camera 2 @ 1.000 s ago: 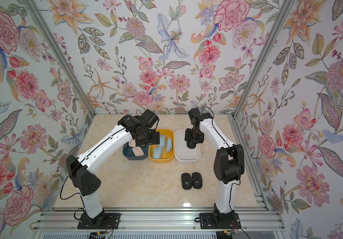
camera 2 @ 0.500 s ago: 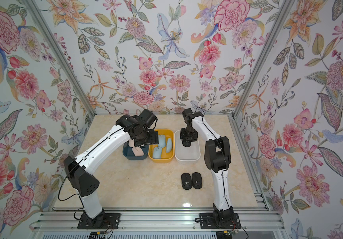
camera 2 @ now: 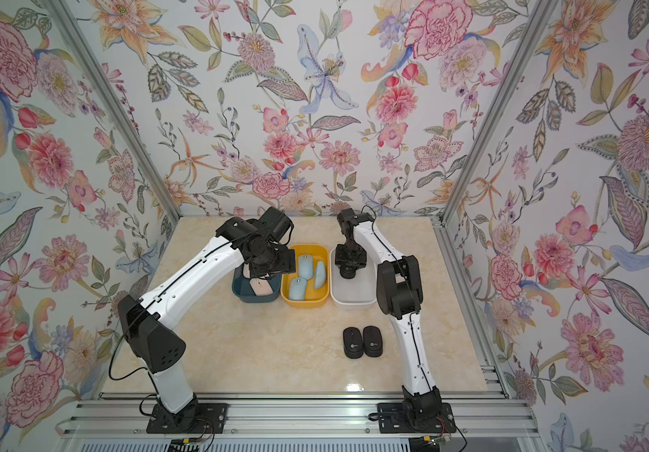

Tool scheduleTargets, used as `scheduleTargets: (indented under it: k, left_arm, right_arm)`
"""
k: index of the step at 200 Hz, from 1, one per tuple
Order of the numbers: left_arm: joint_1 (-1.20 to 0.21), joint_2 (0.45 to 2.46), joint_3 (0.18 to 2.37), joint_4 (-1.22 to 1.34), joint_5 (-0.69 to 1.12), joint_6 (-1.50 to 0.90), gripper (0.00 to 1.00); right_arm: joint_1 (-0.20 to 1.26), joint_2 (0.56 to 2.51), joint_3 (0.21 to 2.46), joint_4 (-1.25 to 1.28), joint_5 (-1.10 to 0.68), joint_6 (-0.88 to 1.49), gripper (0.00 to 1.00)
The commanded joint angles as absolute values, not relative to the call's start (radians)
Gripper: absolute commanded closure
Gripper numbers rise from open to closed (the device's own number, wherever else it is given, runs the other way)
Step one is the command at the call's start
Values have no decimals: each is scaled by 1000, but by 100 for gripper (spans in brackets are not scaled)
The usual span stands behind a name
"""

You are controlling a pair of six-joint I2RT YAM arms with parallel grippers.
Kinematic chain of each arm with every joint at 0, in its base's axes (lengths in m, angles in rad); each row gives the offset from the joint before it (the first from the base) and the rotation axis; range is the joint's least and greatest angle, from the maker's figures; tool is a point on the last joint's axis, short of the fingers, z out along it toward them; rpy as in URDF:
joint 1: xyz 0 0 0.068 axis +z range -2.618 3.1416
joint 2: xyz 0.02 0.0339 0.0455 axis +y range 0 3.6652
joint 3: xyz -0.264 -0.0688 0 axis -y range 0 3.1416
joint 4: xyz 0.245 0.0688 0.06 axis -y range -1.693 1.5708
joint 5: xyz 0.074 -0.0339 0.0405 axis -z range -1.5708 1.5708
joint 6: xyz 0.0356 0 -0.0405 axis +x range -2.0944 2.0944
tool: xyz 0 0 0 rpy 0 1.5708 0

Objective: Place the mice by color into the storage box
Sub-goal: Place the mouse in the storage box.

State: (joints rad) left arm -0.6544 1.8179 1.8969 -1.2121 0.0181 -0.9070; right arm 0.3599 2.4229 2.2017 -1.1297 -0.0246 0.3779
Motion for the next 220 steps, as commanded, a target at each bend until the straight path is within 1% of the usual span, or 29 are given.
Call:
scheduleTargets:
  k: [1,35,52,92,122,145,188,220]
  left_arm:
    - [-641,1763,1880,-1232,-11,-931,16]
    - [-641,1745,1864,-1232,-20,-940,16]
    - [-641,1736,1858,-1231,-23,-943,16]
    - [-642,1722,1851,-1231,-31,-948,16]
    - [-643,1717,1846,-1232,-30,-946,16]
    - [-642,1712,1845,-1232,-30,-945,16]
    - [-643,1710,1836,-1232,-25,-929,16]
    - [-643,1703,1801,-1231,-22,-914,16]
  right_arm:
    - [366,2469,2244,-1162,-2,379,48]
    - [370,2497,2255,-1161,9,377,47]
    - [372,2506,2259,-1164,11,371,45]
    - [374,2508,2264,-1164,23,366,30]
    - [375,2496,2275,-1169,28,367,23]
    - [376,2469,2295,-1176,31,364,23]
    - [378,2321,2286,-1190,72,329,24]
    - [381,2120,2134,-1143,103,313,24]
